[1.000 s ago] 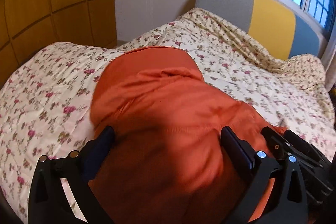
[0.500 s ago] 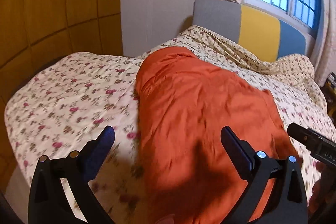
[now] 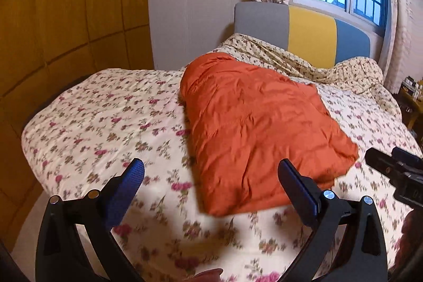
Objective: Fold large clothes
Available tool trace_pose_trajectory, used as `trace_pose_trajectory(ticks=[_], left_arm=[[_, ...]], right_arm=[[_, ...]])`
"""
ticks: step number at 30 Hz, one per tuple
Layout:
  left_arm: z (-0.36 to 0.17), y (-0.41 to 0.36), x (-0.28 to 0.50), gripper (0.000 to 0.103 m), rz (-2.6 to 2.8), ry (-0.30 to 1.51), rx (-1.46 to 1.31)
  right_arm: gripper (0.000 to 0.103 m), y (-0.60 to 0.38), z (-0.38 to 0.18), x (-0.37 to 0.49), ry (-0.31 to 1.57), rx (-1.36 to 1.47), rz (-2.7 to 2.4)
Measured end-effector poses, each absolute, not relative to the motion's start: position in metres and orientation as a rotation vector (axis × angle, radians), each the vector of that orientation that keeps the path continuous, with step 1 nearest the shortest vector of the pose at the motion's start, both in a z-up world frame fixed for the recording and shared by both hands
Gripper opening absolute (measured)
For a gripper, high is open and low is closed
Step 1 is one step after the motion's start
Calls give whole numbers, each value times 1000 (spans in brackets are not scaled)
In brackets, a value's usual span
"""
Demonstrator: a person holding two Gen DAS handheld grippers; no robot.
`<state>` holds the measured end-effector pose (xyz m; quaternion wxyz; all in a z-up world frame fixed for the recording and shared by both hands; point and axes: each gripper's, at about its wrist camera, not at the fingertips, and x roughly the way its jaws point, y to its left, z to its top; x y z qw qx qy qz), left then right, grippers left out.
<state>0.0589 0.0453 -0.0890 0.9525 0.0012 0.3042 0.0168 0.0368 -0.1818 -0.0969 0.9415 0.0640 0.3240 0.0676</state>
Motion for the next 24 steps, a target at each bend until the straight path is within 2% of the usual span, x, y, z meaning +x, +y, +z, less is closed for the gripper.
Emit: trace_pose_trajectory(ticks=[24], left_arm=[[-76, 40, 25, 100, 6, 572, -16]], right_arm=[[101, -175, -81, -1, 628, 105, 115]])
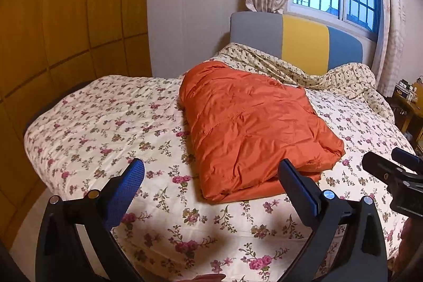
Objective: Fold large clothes
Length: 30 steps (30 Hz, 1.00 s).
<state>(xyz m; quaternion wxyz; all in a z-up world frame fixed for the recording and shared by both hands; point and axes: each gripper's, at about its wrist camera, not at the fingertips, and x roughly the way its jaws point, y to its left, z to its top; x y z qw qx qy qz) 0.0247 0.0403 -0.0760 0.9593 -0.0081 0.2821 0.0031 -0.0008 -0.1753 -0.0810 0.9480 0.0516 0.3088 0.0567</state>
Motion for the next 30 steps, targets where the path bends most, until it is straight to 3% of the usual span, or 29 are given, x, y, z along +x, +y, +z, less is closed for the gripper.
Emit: trace_pose_trajectory(ticks=[30], left_arm=[[-78, 39, 22, 100, -2, 578, -40]], right_arm=[[101, -176, -83, 0, 631, 115, 120]])
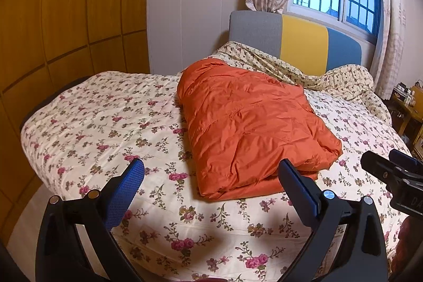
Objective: Fold large clothes
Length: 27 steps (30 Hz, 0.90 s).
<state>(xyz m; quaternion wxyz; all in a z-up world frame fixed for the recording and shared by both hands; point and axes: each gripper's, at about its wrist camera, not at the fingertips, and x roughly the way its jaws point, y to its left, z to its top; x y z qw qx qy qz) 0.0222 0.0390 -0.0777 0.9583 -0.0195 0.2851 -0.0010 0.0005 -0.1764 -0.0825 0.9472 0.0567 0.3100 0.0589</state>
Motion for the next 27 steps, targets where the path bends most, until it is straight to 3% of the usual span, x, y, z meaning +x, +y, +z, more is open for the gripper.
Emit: trace_pose_trajectory(ticks=[27], left_arm=[[-81, 40, 25, 100, -56, 605, -77]], right_arm=[[101, -176, -83, 1, 640, 118, 123]])
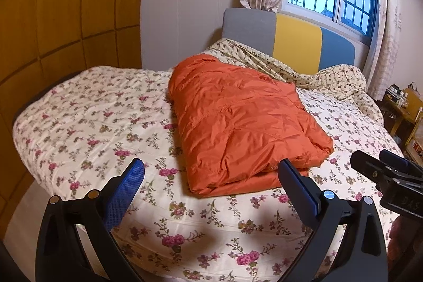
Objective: Fold large clothes
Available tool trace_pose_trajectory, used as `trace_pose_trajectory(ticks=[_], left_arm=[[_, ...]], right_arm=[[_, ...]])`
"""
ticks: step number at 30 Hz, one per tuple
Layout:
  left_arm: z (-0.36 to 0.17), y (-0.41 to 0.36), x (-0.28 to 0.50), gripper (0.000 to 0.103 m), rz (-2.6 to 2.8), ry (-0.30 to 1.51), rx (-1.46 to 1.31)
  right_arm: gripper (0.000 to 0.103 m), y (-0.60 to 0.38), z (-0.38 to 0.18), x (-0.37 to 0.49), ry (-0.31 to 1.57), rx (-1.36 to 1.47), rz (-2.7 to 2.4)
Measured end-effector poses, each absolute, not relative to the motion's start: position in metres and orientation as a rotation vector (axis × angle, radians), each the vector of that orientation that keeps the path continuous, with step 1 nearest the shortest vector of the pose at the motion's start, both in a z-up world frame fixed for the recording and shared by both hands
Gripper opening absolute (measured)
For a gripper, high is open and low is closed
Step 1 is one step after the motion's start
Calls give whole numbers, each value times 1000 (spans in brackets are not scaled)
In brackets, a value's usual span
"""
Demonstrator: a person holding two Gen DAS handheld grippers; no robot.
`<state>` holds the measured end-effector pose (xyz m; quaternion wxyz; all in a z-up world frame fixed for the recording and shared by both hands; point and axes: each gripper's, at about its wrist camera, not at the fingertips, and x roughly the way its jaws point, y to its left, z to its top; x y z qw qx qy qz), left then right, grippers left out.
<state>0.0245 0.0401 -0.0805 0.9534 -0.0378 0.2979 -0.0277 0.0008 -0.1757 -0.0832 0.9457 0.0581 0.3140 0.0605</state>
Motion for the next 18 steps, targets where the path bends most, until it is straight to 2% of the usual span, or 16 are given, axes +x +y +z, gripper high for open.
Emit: trace_pose_trajectory(ticks=[18], left_arm=[[-109, 50, 40, 100, -12, 694, -90]], right_arm=[[101, -186, -105, 18, 712, 158, 111]])
